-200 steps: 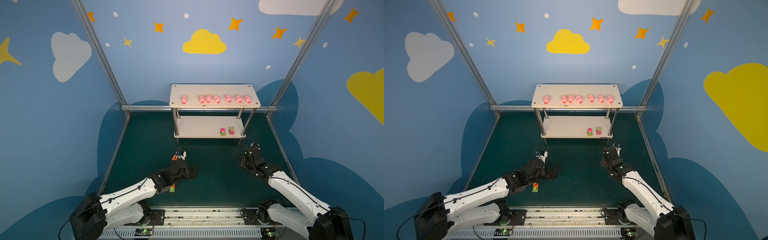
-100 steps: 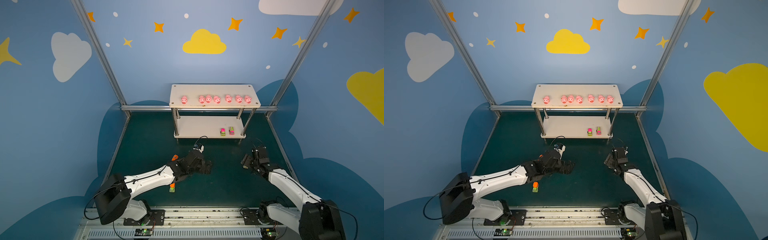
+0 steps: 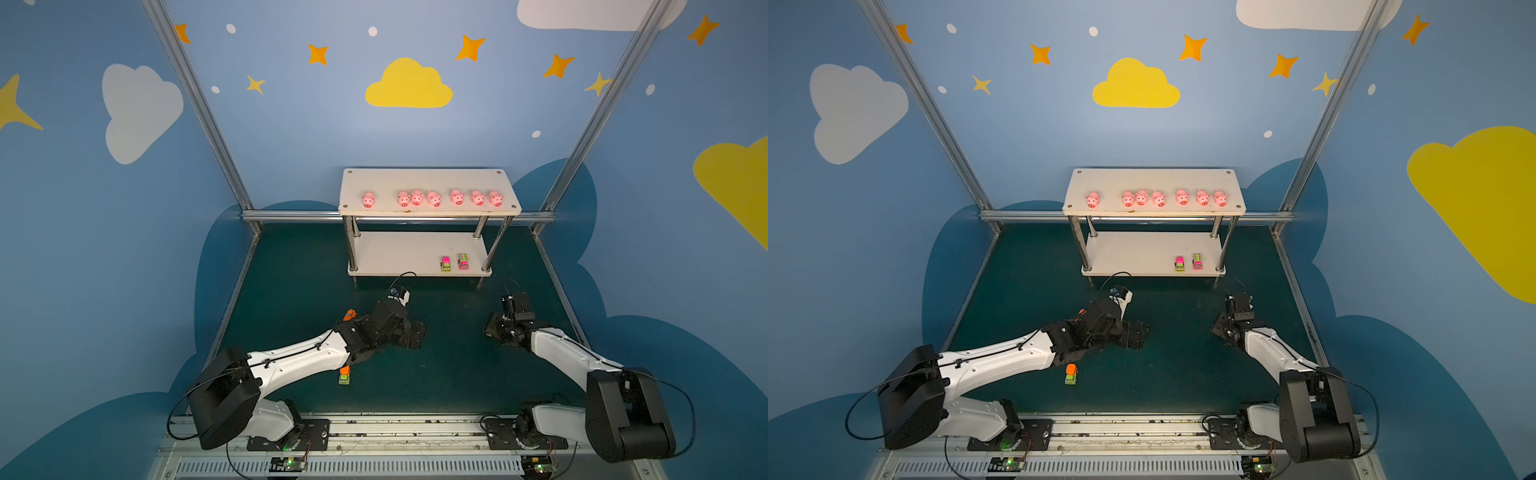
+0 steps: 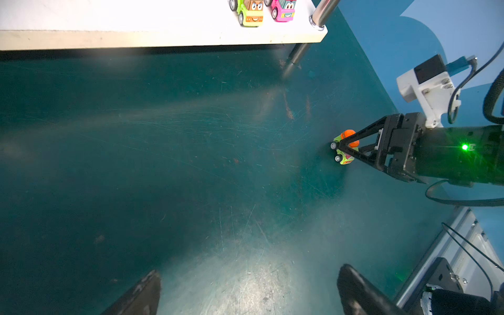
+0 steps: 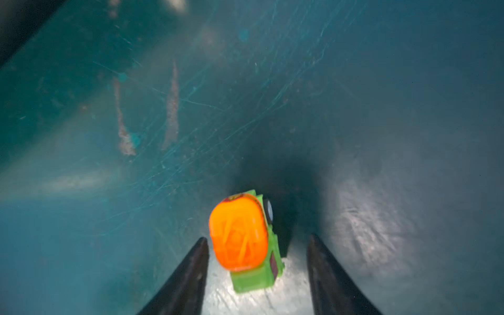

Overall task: Place and organize the plastic toys onto the shelf
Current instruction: 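Close the right gripper on the truck while the left gripper moves forward, then lift the orange-and-green truck with the right gripper toward the lower shelf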

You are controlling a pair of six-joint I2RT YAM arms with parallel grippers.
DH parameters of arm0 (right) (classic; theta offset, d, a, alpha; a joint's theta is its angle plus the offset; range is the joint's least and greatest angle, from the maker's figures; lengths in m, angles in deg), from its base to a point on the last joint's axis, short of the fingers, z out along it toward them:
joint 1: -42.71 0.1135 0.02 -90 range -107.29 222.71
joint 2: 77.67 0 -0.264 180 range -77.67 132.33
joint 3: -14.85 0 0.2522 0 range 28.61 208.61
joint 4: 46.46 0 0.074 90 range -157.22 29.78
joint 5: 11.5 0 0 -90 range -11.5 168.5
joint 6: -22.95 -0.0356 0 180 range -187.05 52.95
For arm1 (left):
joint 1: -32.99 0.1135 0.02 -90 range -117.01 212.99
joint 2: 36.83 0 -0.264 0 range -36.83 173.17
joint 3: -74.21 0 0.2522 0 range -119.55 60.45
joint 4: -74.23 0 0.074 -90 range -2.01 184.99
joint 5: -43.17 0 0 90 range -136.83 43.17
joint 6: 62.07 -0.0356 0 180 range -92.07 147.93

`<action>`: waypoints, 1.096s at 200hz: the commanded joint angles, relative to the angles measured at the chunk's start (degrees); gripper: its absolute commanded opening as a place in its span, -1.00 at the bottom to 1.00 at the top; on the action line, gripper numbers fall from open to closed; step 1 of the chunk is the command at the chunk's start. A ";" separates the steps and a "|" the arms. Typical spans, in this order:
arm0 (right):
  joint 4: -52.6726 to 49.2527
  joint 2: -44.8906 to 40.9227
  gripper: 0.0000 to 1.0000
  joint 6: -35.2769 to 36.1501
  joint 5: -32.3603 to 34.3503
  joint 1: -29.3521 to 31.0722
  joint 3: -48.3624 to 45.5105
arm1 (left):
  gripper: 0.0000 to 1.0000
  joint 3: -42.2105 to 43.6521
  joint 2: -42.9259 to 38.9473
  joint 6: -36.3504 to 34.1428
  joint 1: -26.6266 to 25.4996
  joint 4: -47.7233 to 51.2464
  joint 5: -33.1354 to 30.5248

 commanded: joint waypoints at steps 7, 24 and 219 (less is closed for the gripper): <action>-0.78 1.98 -0.02 0.81 -0.44 0.42 2.89 | 0.99 1.28 -1.90 -0.84 -0.07 1.10 -1.57; -0.95 2.24 -0.05 0.90 0.01 0.91 3.04 | 0.99 2.21 -2.72 -0.68 -0.06 0.98 -1.97; -11.03 7.67 -0.60 2.49 5.84 10.63 13.30 | 0.99 12.23 -18.73 0.86 0.01 4.61 -9.21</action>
